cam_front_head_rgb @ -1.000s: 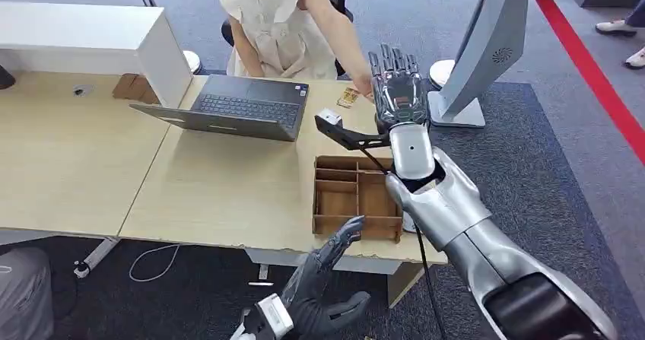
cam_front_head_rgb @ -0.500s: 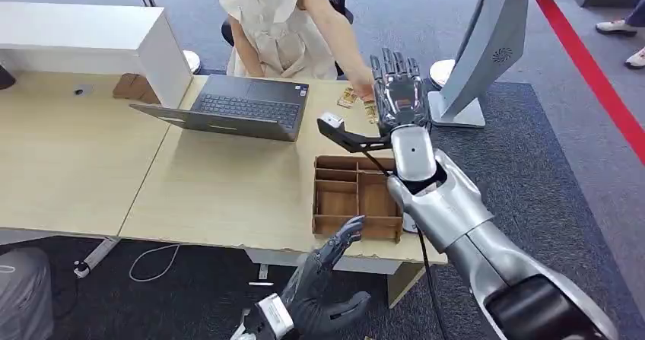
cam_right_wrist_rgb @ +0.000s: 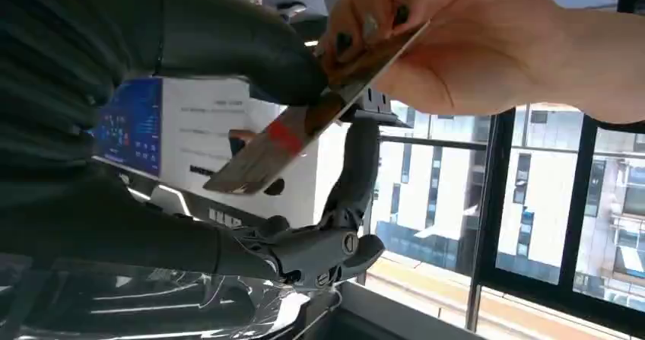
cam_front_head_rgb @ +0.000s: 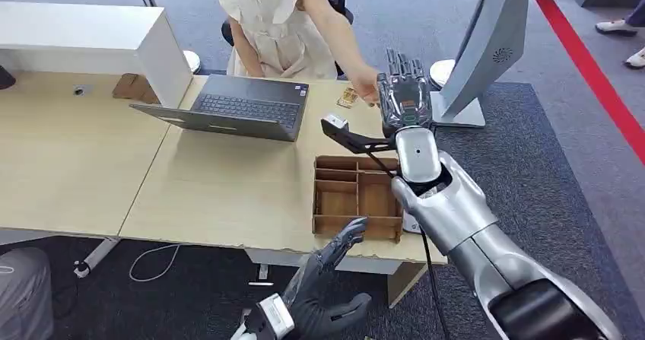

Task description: Pass the card to the sensor for recognition and then transmit it.

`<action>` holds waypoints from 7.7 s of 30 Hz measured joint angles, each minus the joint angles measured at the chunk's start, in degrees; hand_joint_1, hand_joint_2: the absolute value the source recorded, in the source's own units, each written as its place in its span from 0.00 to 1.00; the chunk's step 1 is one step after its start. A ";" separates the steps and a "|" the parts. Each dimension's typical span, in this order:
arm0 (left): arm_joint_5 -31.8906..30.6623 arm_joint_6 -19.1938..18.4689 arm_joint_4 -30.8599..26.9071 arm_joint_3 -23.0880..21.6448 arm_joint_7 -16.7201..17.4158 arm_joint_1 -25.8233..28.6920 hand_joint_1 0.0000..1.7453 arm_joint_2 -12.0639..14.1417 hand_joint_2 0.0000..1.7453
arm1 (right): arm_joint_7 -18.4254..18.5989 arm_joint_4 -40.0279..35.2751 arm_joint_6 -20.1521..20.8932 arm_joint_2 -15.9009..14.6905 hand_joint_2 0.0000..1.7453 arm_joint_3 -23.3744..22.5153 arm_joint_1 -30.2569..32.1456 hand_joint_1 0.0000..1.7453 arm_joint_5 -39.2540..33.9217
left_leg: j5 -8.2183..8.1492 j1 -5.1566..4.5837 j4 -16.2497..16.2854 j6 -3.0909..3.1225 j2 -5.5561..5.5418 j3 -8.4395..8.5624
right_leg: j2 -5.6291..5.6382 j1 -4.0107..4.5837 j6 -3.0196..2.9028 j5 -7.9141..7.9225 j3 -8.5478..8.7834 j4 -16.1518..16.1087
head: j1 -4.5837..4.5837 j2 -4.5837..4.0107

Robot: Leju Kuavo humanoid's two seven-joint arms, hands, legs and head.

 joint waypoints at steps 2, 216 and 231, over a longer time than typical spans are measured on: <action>-0.04 -0.15 0.00 0.02 0.02 0.00 0.00 0.00 1.00 | -0.07 0.00 0.02 0.00 1.00 -0.22 0.07 1.00 -0.44 | 0.00 0.00 0.00 0.00 0.00 0.00 | 0.00 0.00 0.00 0.00 0.00 0.00 | 0.00 0.00; -1.01 20.02 -11.19 7.54 5.58 8.15 0.00 4.74 1.00 | -13.53 18.08 -20.06 -1.90 1.00 -14.38 20.35 1.00 -23.54 | -0.07 0.02 -0.02 0.06 -0.02 0.15 | -0.01 0.01 0.03 -0.07 0.13 -0.02 | 0.02 0.00; -1.11 20.09 -11.19 7.54 5.53 8.14 0.00 4.74 1.00 | -10.45 17.88 -23.65 -1.86 1.00 -13.88 20.23 1.00 -22.23 | -0.07 0.02 -0.02 0.06 -0.02 0.14 | -0.01 0.01 0.03 -0.07 0.13 -0.02 | 0.02 0.00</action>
